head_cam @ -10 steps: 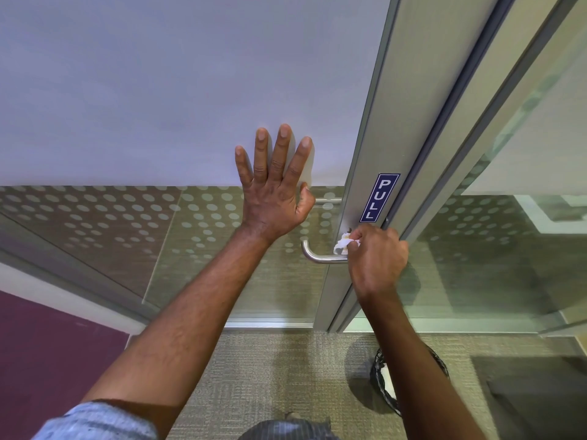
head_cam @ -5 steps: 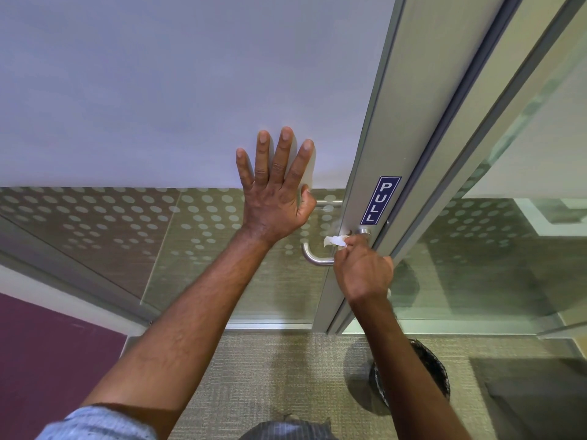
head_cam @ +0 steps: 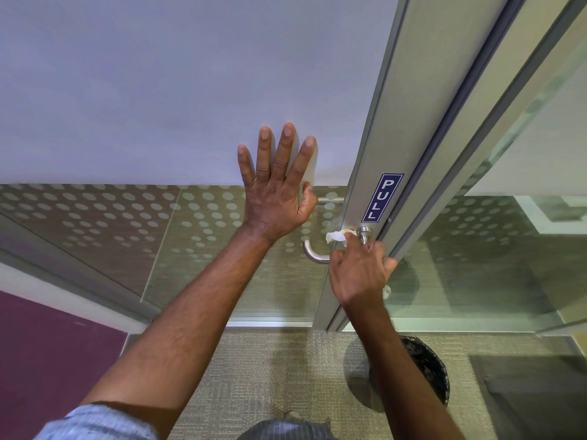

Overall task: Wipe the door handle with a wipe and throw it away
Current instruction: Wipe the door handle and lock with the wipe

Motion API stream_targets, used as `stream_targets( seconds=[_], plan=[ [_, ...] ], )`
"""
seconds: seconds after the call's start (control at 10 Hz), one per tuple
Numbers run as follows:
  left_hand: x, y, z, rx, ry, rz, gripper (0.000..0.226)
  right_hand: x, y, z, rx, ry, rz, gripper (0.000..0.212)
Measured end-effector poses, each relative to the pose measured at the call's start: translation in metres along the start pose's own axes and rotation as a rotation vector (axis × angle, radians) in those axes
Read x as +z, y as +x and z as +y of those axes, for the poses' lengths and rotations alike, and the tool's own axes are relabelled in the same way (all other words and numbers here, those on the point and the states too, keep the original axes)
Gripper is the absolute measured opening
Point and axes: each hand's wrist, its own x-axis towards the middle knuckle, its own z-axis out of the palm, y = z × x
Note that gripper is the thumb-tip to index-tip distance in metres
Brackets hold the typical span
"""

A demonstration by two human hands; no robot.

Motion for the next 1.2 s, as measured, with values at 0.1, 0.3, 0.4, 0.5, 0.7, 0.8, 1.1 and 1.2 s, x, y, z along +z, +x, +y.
stream_targets(
  seconds=[0.1, 0.3, 0.4, 0.5, 0.7, 0.8, 1.1, 1.2],
  plan=[
    [-0.001, 0.000, 0.000, -0.002, -0.001, -0.004, 0.112, 0.002, 0.000, -0.001, 0.002, -0.075, -0.021, 0.049],
    [-0.002, 0.000, 0.000, -0.005, -0.011, -0.011, 0.112, 0.000, 0.001, -0.002, 0.023, -0.146, -0.048, 0.050],
    [-0.002, 0.000, 0.000, -0.006, -0.009, -0.014, 0.113, -0.008, -0.007, 0.003, -0.018, -0.071, -0.008, 0.048],
    [-0.001, 0.001, -0.001, -0.005, -0.007, -0.014, 0.113, -0.015, -0.010, 0.001, -0.059, -0.043, 0.081, 0.056],
    [0.000, 0.000, 0.000, -0.006, -0.010, -0.005, 0.113, -0.012, -0.010, 0.000, -0.032, -0.082, 0.037, 0.065],
    [0.000, 0.000, -0.001, -0.005, -0.016, -0.005, 0.113, 0.001, -0.011, -0.003, -0.020, -0.133, -0.049, 0.062],
    [-0.001, 0.000, 0.000, -0.004, -0.013, -0.010, 0.113, -0.018, -0.003, 0.002, -0.072, -0.100, 0.127, 0.053],
    [0.000, -0.001, 0.000, -0.008, -0.016, -0.009, 0.113, -0.023, 0.000, -0.006, -0.078, -0.096, 0.255, 0.053]
  ],
)
